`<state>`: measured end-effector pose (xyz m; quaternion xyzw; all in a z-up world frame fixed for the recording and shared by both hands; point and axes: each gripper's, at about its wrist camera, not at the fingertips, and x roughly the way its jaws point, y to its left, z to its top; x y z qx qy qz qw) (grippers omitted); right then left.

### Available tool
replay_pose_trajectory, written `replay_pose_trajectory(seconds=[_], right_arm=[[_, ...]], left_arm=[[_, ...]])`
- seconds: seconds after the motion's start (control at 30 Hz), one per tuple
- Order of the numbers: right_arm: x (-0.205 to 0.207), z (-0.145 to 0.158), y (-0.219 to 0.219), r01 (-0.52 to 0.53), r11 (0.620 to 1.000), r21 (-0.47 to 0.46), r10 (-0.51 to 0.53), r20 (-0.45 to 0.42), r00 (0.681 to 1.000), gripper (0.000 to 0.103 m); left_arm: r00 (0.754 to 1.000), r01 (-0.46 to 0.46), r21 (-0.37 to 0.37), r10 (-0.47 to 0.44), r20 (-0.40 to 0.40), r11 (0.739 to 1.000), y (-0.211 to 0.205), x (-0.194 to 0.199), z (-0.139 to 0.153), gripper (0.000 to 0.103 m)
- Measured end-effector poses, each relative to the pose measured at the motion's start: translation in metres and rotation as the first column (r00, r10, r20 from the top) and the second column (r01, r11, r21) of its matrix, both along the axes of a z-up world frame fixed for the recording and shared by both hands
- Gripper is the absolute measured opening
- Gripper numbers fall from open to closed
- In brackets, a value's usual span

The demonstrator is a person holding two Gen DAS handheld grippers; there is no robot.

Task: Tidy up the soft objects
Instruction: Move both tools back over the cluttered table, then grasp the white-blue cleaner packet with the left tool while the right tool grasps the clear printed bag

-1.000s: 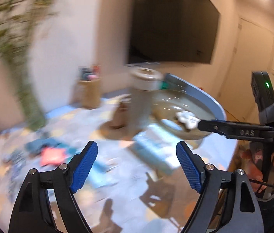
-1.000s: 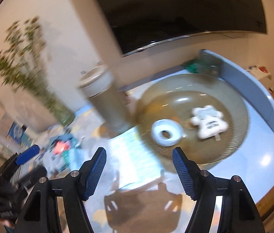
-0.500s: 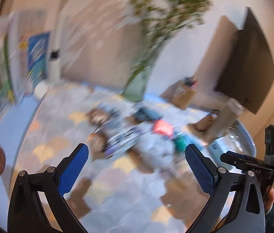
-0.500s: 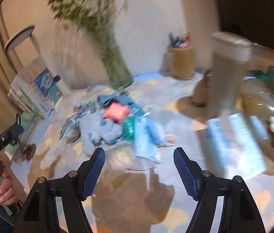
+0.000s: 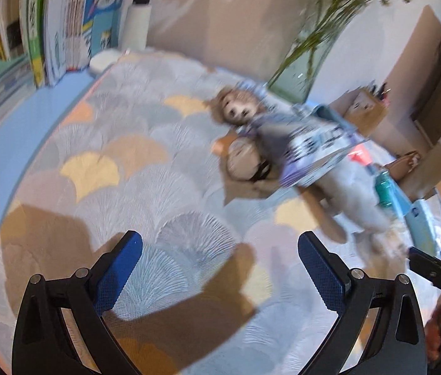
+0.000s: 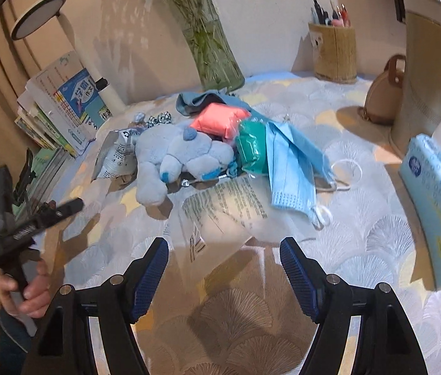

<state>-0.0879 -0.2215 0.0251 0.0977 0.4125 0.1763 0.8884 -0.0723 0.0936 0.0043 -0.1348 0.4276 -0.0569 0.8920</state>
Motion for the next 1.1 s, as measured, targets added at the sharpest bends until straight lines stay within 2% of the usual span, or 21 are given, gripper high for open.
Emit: replay_pose_trajectory(seconds=[0.1, 0.2, 0.3, 0.33, 0.4, 0.5, 0.57, 0.77, 0.83, 0.9, 1.0, 1.07, 1.1], right_arm=[[0.002, -0.007, -0.001, -0.001, 0.999, 0.040, 0.004, -0.084, 0.996, 0.074], [0.005, -0.011, -0.004, -0.003, 0.984, 0.176, 0.030, -0.151, 0.988, 0.074], [0.018, -0.018, -0.012, 0.041, 0.943, 0.329, 0.039, -0.234, 0.971, 0.074], [0.021, -0.019, -0.013, 0.053, 0.935, 0.351, 0.038, -0.248, 0.968, 0.074], [0.032, -0.026, -0.017, 0.112, 0.916, 0.384, 0.009, -0.299, 0.954, 0.074], [0.043, -0.030, -0.018, 0.180, 0.899, 0.399, -0.043, -0.330, 0.943, 0.074], [0.045, -0.032, -0.018, 0.209, 0.894, 0.396, -0.074, -0.329, 0.941, 0.074], [0.053, -0.028, -0.016, 0.230, 0.897, 0.378, -0.128, -0.276, 0.953, 0.074], [0.054, -0.027, -0.013, 0.220, 0.905, 0.364, -0.133, -0.248, 0.960, 0.074], [0.056, -0.027, -0.011, 0.203, 0.915, 0.349, -0.129, -0.225, 0.966, 0.074], [0.057, -0.025, -0.004, 0.174, 0.936, 0.305, -0.122, -0.181, 0.976, 0.073], [0.055, -0.024, 0.000, 0.165, 0.955, 0.245, -0.129, -0.155, 0.979, 0.064], [0.055, -0.023, 0.003, 0.152, 0.964, 0.218, -0.124, -0.138, 0.983, 0.063]], left_arm=[[1.000, 0.001, -0.009, -0.001, 0.015, 1.000, 0.001, 0.000, 0.002, 0.100], [1.000, 0.004, -0.041, -0.004, -0.004, 0.999, 0.004, 0.001, 0.005, 0.100], [1.000, 0.016, -0.161, -0.012, 0.024, 0.987, 0.011, 0.004, 0.027, 0.100], [1.000, 0.003, -0.187, 0.002, 0.026, 0.982, 0.012, 0.008, 0.035, 0.100], [0.999, -0.046, -0.202, 0.039, -0.034, 0.978, 0.011, 0.024, 0.047, 0.100], [0.998, -0.023, -0.311, 0.003, -0.065, 0.950, 0.007, 0.053, 0.056, 0.100], [0.997, -0.019, -0.344, -0.008, -0.076, 0.939, 0.002, 0.069, 0.057, 0.100], [0.983, -0.014, -0.275, -0.037, -0.178, 0.961, -0.033, 0.123, 0.041, 0.098], [0.980, -0.021, -0.200, -0.020, -0.199, 0.980, -0.045, 0.130, 0.034, 0.093], [0.979, -0.004, -0.144, -0.026, -0.200, 0.990, -0.055, 0.132, 0.030, 0.077], [0.983, 0.019, -0.112, -0.039, -0.179, 0.994, -0.058, 0.129, 0.029, 0.063], [0.984, 0.035, -0.104, -0.052, -0.169, 0.994, -0.058, 0.127, 0.031, 0.053], [0.985, 0.052, -0.099, -0.068, -0.160, 0.994, -0.058, 0.123, 0.032, 0.049]])
